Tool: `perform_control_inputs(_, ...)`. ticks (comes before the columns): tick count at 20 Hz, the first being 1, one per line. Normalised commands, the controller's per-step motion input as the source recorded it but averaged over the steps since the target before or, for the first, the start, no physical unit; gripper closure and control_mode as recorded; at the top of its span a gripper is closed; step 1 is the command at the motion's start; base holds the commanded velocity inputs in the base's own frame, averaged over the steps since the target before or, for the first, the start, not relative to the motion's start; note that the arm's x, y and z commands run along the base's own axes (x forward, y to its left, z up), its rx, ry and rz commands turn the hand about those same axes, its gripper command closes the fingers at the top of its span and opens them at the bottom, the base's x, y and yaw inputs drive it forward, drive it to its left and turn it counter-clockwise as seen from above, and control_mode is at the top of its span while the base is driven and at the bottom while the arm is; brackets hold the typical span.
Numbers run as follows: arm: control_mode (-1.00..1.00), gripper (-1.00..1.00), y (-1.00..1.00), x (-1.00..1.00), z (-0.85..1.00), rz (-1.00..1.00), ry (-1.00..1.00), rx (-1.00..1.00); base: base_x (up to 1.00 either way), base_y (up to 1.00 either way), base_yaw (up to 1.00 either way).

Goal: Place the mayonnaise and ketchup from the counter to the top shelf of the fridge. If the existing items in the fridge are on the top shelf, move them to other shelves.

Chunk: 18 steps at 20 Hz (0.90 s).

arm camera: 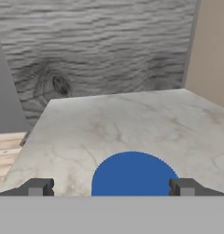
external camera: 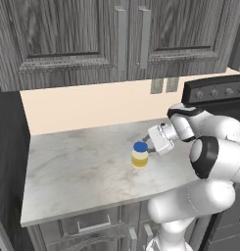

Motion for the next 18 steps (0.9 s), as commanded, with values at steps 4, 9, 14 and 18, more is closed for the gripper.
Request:
perform_control_inputs(4,-1.0,-1.0,0.0,0.0,-0.16,0.0,0.01,0.0,0.0,0.0,0.0)
perform_control_inputs(9,-1.0,-1.0,-0.03,0.0,-0.13,0.0,0.0,0.0,0.0,0.0,0.0)
perform_control_inputs(14,-1.0,-1.0,-0.18,0.0,-0.19,0.0,0.0,0.01,0.0,0.0,0.0)
perform_control_inputs(18,-1.0,-1.0,-0.11,0.0,0.0,0.0,0.0,0.06,0.0,0.0,0.0)
